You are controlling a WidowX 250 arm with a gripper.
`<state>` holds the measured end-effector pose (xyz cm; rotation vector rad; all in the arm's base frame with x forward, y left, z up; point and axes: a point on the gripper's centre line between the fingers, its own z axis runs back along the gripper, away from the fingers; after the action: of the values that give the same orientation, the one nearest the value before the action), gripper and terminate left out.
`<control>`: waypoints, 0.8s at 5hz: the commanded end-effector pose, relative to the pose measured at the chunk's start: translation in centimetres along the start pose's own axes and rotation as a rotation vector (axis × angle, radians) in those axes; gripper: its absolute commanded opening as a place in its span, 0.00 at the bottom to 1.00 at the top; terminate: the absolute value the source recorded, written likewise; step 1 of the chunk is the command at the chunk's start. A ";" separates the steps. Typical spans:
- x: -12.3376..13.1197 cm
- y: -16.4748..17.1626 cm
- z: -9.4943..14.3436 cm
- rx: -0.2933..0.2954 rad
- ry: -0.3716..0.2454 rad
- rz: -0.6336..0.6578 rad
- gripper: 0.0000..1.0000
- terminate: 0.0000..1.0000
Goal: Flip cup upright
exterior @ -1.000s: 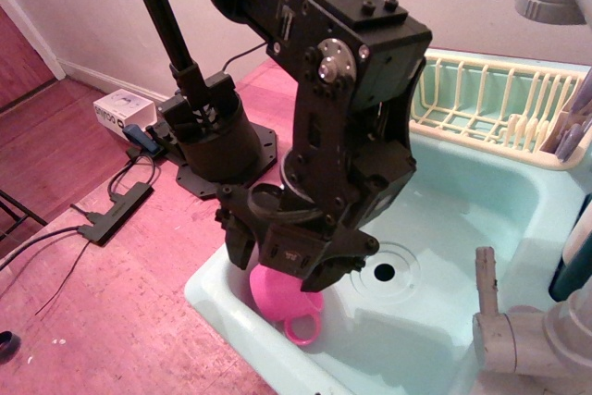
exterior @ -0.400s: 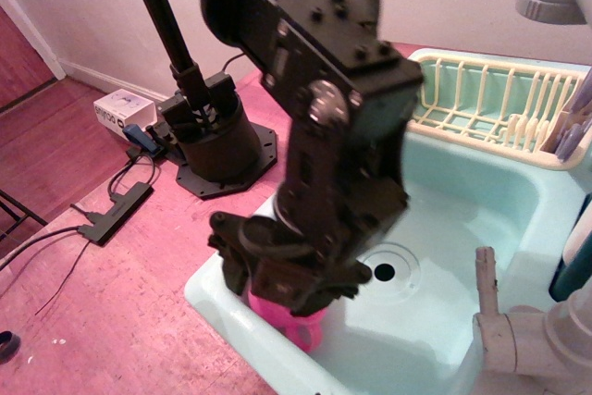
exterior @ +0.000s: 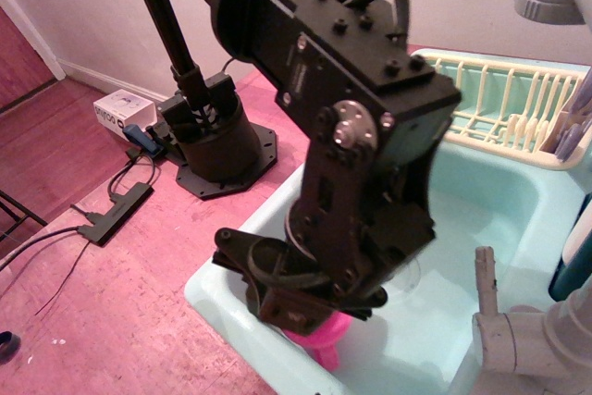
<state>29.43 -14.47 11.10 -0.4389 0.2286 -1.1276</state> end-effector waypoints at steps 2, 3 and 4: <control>1.5 -0.5 2.8 0.137 0.127 -0.165 0.00 0.00; 0.0 -2.1 3.6 0.217 0.157 -0.161 1.00 0.00; -0.9 -3.2 3.3 0.212 0.151 -0.152 1.00 0.00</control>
<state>26.86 -13.97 13.08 -0.1975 0.2786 -1.2974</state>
